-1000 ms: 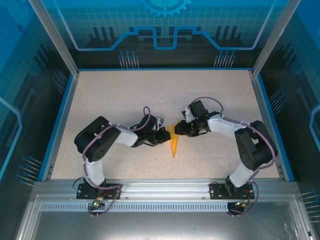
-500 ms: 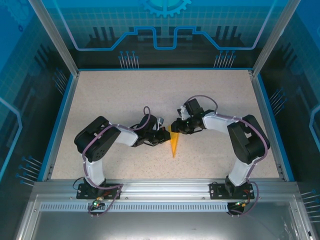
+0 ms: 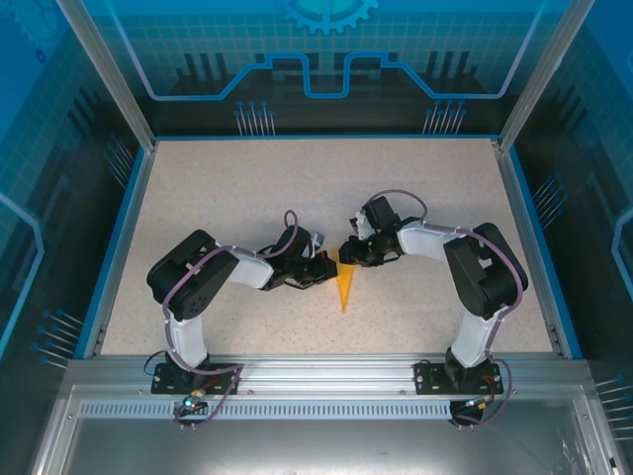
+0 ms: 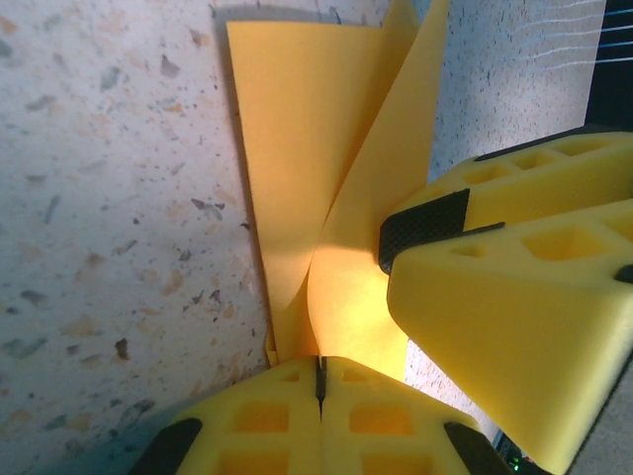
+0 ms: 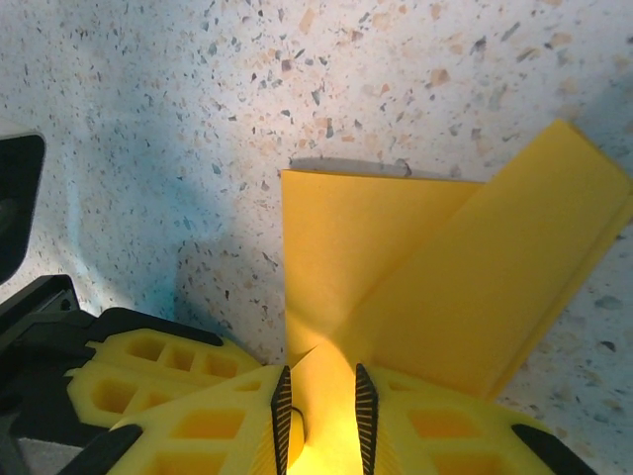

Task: Fold a paper plane with a square sheet of paper (fold left side to right side)
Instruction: Fold the wing for the fifth time at the center of the table.

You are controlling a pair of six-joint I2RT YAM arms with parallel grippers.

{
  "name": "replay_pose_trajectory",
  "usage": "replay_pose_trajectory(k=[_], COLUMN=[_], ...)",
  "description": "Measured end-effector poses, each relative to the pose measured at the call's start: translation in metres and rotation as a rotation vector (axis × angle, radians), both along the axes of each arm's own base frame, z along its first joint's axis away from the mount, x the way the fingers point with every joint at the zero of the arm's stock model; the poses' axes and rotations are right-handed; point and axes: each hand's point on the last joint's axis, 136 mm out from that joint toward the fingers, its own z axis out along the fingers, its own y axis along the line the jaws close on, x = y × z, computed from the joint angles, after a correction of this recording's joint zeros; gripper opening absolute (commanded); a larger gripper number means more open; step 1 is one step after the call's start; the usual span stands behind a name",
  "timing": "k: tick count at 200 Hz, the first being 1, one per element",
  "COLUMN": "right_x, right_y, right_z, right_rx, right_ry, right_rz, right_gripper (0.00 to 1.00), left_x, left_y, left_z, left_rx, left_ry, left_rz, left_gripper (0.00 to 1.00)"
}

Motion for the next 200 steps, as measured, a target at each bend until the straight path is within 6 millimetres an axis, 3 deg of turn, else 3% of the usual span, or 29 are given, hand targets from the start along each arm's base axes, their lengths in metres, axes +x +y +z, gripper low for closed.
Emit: replay_pose_trajectory(k=[99, 148, 174, 200], right_x=[-0.001, -0.002, -0.002, -0.002], right_y=[-0.005, -0.007, -0.008, -0.008], right_z=[-0.012, -0.014, -0.015, -0.016], right_rx=[-0.045, -0.059, -0.059, -0.060], right_ry=[0.036, 0.045, 0.047, 0.047], right_rz=[-0.008, -0.012, -0.013, -0.013], right_gripper=[0.24, 0.21, 0.20, 0.20], left_x=[0.000, 0.000, 0.000, -0.005], left_y=[0.000, 0.002, 0.007, 0.010], left_z=[-0.001, 0.004, 0.016, 0.043], left_rx=[0.001, 0.009, 0.021, -0.009], left_ry=[0.006, -0.004, -0.028, -0.074], left_rz=[-0.002, 0.001, 0.006, 0.007], left_gripper=[0.00, 0.17, 0.24, 0.23])
